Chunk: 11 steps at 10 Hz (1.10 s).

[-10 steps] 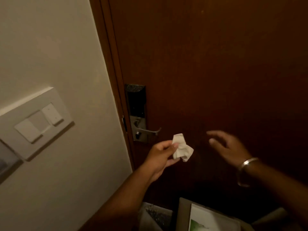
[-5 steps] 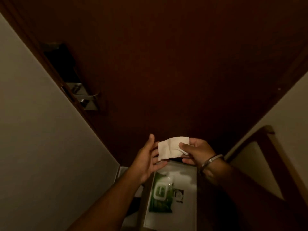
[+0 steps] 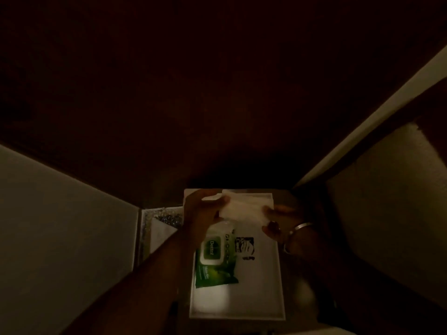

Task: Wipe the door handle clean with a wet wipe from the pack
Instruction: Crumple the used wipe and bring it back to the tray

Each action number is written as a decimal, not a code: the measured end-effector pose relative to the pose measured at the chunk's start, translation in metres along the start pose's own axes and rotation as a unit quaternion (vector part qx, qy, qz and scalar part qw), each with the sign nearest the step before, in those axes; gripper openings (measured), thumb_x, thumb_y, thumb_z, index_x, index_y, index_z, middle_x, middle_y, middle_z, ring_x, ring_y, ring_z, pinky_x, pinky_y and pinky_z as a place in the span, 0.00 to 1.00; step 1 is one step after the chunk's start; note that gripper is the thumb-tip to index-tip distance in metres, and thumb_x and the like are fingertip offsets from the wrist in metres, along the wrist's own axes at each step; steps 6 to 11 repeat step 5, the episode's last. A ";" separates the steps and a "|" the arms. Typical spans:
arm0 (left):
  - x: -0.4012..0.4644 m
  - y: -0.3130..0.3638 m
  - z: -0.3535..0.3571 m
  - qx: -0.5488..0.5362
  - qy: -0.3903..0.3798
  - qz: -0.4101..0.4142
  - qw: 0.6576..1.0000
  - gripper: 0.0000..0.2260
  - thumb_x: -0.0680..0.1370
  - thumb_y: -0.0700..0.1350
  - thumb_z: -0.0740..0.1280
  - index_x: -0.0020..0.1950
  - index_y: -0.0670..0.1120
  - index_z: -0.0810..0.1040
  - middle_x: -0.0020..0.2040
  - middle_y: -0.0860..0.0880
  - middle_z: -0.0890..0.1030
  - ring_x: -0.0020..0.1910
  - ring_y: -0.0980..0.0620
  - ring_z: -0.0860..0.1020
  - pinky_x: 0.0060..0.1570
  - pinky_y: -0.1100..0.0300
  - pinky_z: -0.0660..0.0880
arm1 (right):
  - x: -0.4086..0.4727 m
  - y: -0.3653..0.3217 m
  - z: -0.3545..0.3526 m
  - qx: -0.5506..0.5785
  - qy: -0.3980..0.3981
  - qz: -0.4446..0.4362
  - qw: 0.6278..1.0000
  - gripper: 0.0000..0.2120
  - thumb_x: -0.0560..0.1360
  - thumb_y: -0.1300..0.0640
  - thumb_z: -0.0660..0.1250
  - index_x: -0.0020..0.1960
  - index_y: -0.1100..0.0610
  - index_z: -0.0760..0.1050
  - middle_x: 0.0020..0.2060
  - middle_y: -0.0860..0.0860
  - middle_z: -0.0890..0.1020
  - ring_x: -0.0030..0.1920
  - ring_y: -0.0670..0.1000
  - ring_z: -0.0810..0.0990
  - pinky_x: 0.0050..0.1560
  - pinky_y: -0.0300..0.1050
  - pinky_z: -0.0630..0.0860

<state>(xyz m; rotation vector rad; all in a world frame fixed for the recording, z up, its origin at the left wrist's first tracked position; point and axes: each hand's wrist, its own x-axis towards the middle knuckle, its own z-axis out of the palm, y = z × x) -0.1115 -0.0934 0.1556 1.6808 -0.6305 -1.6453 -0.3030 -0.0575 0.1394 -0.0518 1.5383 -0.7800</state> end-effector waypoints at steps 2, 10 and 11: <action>0.082 -0.074 0.002 0.099 -0.007 0.004 0.995 0.16 0.73 0.33 0.72 0.61 0.36 0.75 0.57 0.32 0.79 0.50 0.37 0.80 0.41 0.52 0.81 | 0.076 0.034 0.002 -0.001 0.057 -0.005 0.998 0.14 0.79 0.65 0.68 0.64 0.62 0.75 0.53 0.60 0.80 0.41 0.54 0.77 0.32 0.45 0.80; 0.094 -0.085 -0.016 0.269 -0.023 0.134 0.954 0.19 0.78 0.37 0.67 0.68 0.41 0.71 0.65 0.37 0.75 0.63 0.41 0.75 0.62 0.46 0.74 | 0.097 0.040 -0.006 -0.071 0.149 -0.047 0.985 0.20 0.84 0.68 0.55 0.75 0.70 0.65 0.72 0.68 0.70 0.70 0.65 0.71 0.65 0.50 0.72; 0.094 -0.085 -0.016 0.269 -0.023 0.134 0.954 0.19 0.78 0.37 0.67 0.68 0.41 0.71 0.65 0.37 0.75 0.63 0.41 0.75 0.62 0.46 0.74 | 0.097 0.040 -0.006 -0.071 0.149 -0.047 0.985 0.20 0.84 0.68 0.55 0.75 0.70 0.65 0.72 0.68 0.70 0.70 0.65 0.71 0.65 0.50 0.72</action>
